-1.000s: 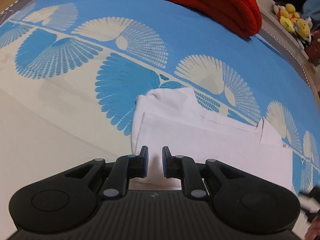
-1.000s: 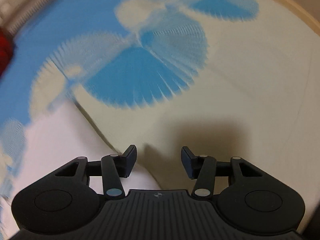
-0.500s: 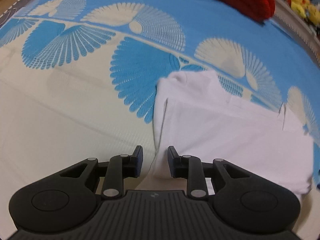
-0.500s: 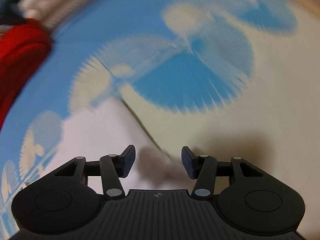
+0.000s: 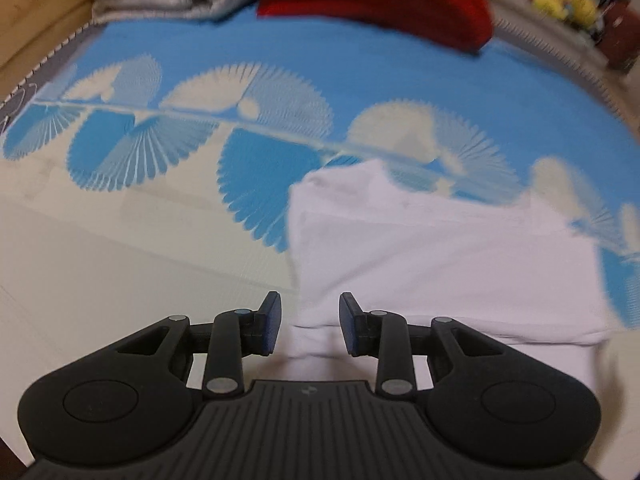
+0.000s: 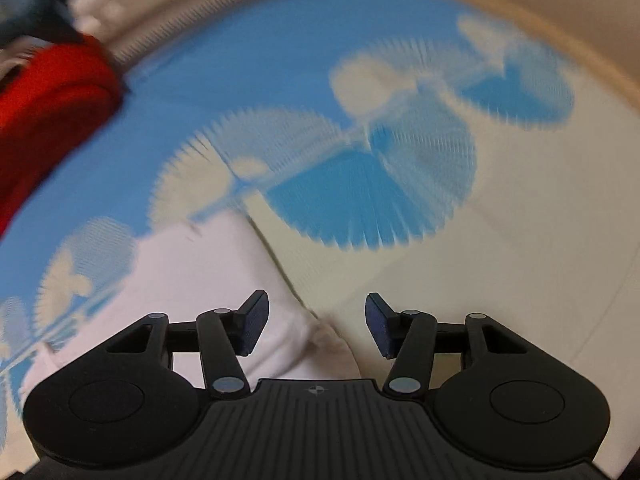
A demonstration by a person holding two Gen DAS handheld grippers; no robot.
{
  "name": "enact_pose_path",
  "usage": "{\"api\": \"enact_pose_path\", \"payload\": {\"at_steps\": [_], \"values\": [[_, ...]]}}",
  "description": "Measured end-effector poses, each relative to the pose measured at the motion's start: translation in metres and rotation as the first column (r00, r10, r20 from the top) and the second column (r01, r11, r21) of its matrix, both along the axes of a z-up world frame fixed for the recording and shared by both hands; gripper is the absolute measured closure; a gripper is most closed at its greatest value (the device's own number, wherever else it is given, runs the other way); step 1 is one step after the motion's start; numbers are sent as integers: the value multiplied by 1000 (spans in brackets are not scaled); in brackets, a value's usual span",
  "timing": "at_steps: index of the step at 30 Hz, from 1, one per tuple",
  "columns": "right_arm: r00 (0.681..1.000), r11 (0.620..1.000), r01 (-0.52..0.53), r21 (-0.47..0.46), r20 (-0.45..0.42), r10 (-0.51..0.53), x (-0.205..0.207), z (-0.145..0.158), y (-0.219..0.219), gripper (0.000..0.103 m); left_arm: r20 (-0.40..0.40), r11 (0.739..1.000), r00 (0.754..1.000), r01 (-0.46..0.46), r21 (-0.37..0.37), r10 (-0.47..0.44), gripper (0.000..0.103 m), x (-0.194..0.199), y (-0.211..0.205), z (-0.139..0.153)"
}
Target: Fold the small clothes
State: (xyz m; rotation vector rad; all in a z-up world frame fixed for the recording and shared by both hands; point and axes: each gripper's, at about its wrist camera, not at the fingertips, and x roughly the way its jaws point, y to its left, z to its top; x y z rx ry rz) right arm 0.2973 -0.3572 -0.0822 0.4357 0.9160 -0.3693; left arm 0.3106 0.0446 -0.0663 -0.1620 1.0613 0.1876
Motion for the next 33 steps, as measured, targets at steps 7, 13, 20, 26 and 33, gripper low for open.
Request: {"api": "enact_pose_path", "payload": {"at_steps": [7,13,20,26,33], "values": [[953,981,-182,-66,233,193,-89,96,8,48,175,999,984,43,6,-44,68,-102,-41,74],[867,922,-374,-102,314,387,-190,114,-4,46,193,988,970,136,66,-147,65,-206,-63,78],[899,922,-367,-124,207,385,-254,50,-29,47,90,980,979,175,97,-184,59,-275,-71,31],[937,943,-332,-21,107,333,-263,6,-37,51,142,986,979,136,97,-149,59,-291,-59,19],[921,917,-382,-112,30,387,-252,-20,-19,51,52,994,996,71,85,-76,59,-277,-31,-58]]}}
